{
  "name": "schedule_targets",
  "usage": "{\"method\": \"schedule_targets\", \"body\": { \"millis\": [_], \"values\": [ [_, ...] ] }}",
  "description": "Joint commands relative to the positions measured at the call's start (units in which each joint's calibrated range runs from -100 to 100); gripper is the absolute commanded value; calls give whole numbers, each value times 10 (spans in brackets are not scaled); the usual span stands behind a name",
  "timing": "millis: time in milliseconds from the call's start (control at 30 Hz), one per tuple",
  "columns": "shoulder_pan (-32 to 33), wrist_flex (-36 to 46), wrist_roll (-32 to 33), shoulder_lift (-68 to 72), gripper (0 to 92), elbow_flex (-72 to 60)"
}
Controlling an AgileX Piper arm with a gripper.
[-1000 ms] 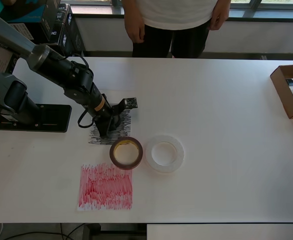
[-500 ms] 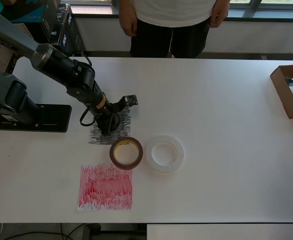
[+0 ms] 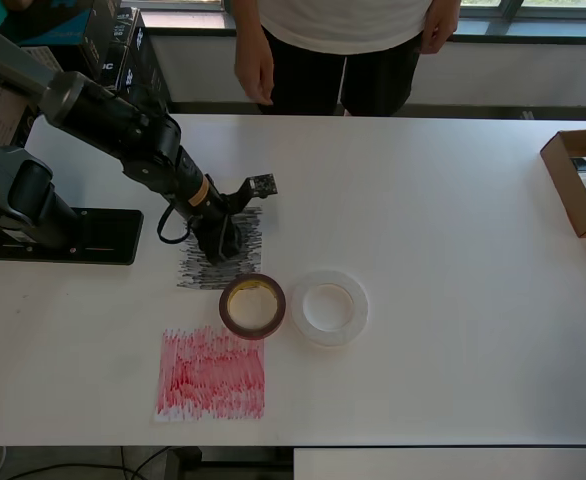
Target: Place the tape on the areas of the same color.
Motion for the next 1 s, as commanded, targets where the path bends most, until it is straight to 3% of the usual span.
{"method": "schedule_targets", "body": {
  "millis": [0, 333, 433, 633, 967],
  "values": [
    [2, 6, 6, -56, 484, 1],
    [-26, 6, 11, -120, 485, -15],
    [-43, 6, 47, -113, 486, -42],
    [-62, 8, 125, -24, 486, -143],
    [-68, 123, 131, 142, 487, -242]
  ]
}}
